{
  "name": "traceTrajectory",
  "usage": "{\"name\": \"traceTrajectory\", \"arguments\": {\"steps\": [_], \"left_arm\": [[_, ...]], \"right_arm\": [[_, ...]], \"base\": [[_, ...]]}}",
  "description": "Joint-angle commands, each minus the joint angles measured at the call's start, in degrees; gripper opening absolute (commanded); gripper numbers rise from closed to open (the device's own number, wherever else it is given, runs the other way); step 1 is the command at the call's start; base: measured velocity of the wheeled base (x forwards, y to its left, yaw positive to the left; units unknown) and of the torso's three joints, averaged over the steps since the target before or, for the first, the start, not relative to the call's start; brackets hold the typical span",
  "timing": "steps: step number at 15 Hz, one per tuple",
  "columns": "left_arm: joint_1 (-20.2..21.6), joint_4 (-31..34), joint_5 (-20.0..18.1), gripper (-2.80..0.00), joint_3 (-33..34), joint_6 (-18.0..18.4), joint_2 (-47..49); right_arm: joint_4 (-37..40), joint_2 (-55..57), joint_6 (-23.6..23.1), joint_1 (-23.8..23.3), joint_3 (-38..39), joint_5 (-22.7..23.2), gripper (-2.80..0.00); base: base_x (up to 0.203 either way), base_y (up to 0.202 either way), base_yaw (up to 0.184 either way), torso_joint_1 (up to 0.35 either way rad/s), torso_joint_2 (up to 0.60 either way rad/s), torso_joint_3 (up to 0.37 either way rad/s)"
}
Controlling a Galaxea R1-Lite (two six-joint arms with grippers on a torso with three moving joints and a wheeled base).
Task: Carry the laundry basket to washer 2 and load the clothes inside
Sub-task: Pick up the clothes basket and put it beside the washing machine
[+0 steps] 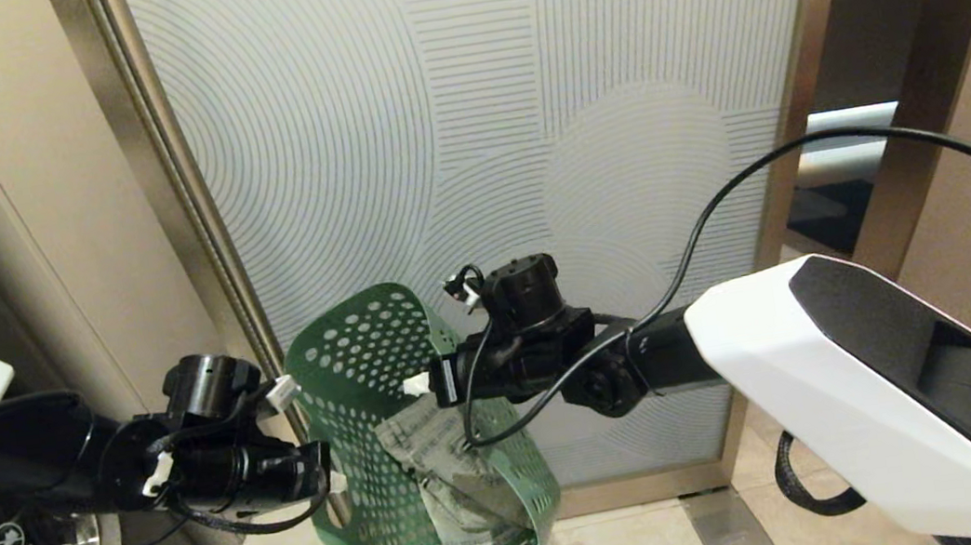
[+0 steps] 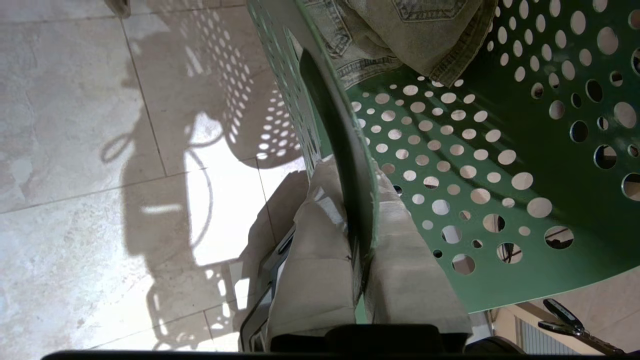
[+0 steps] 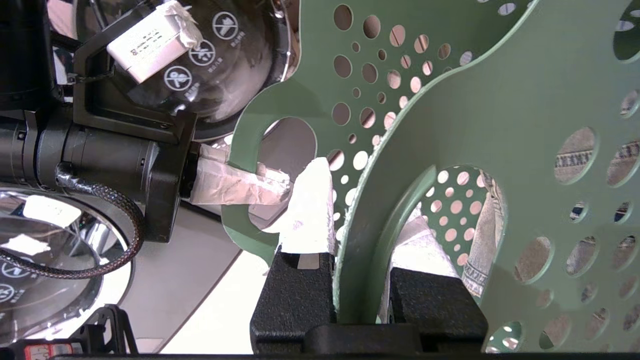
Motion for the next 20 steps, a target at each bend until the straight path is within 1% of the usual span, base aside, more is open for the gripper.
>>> {"name": "traceTrajectory", "arguments": {"steps": [1,6,9,15,20], "left_arm": [[0.0,-0.2,-0.1,-2.80,0.0,-0.1,0.3],[0.0,-0.1,-0.1,-2.80,-0.2,0.1,0.2],[0.0,0.2,-0.1,-2.80,0.1,1.9,-0.1],[0.0,0.2,-0.2,-2.80,0.2,1.9,-0.5],[0.0,0.3,-0.2,-2.80,0.3,1.9,-0.5]], "right_arm": [[-0.1,0.2,0.2,0.0,0.1,0.2,-2.80],[-0.5,1.0,-0.3,0.0,-0.8,-0.3,-2.80],[-1.4,1.4,-0.5,0.0,-0.9,-0.3,-2.80],[-3.4,1.8,-0.7,0.1,-0.4,-0.3,-2.80],[-3.4,1.7,-0.9,0.2,-0.2,-0.3,-2.80]], "base": [[0.000,0.000,0.000,0.000,0.00,0.085],[0.000,0.000,0.000,0.003,0.00,0.014],[0.000,0.000,0.000,0.000,0.00,0.000],[0.000,0.000,0.000,0.000,0.00,0.000],[0.000,0.000,0.000,0.000,0.00,0.000]]}}
